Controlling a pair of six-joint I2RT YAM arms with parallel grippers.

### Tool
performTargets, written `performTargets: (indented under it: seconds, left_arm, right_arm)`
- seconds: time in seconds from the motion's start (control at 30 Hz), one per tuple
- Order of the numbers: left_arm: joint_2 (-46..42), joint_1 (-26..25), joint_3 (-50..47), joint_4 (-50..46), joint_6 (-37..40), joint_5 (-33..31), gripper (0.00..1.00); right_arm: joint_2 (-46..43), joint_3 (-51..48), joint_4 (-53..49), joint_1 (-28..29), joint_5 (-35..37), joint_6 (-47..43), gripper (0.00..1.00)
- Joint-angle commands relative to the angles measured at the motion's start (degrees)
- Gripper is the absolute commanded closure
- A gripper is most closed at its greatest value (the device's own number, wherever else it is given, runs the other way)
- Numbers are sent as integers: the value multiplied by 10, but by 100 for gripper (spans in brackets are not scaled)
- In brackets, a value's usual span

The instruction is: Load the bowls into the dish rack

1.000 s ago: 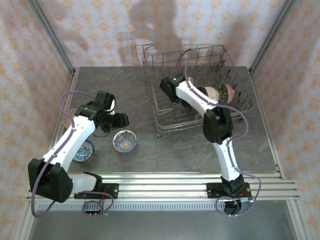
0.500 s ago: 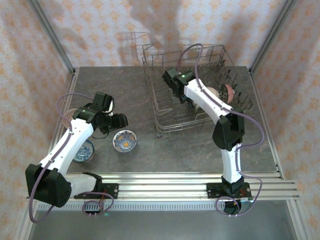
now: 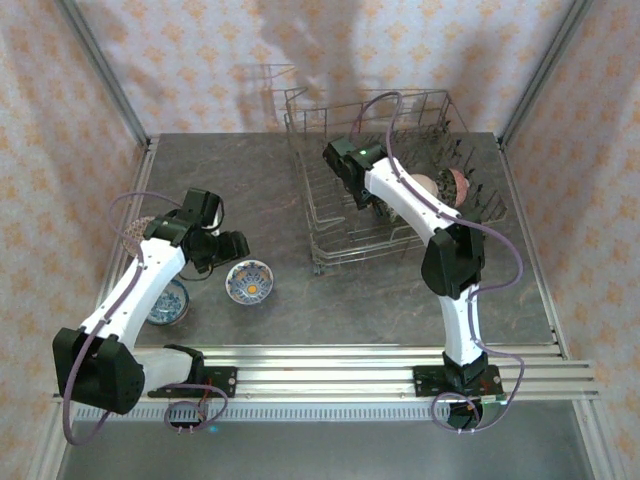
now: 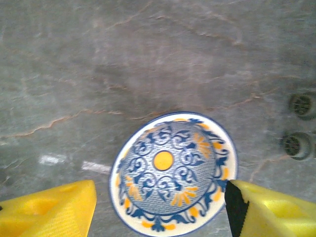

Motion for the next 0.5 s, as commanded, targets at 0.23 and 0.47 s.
performTargets:
  seconds: [0.23, 0.47]
  left_arm:
    - [-33, 19, -75, 6, -63, -33, 27]
    - [2, 19, -112, 68, -66, 15, 33]
  right_arm:
    - [-128, -93, 26, 0, -50, 31, 23]
    - [-177, -138, 38, 2, -69, 44, 23]
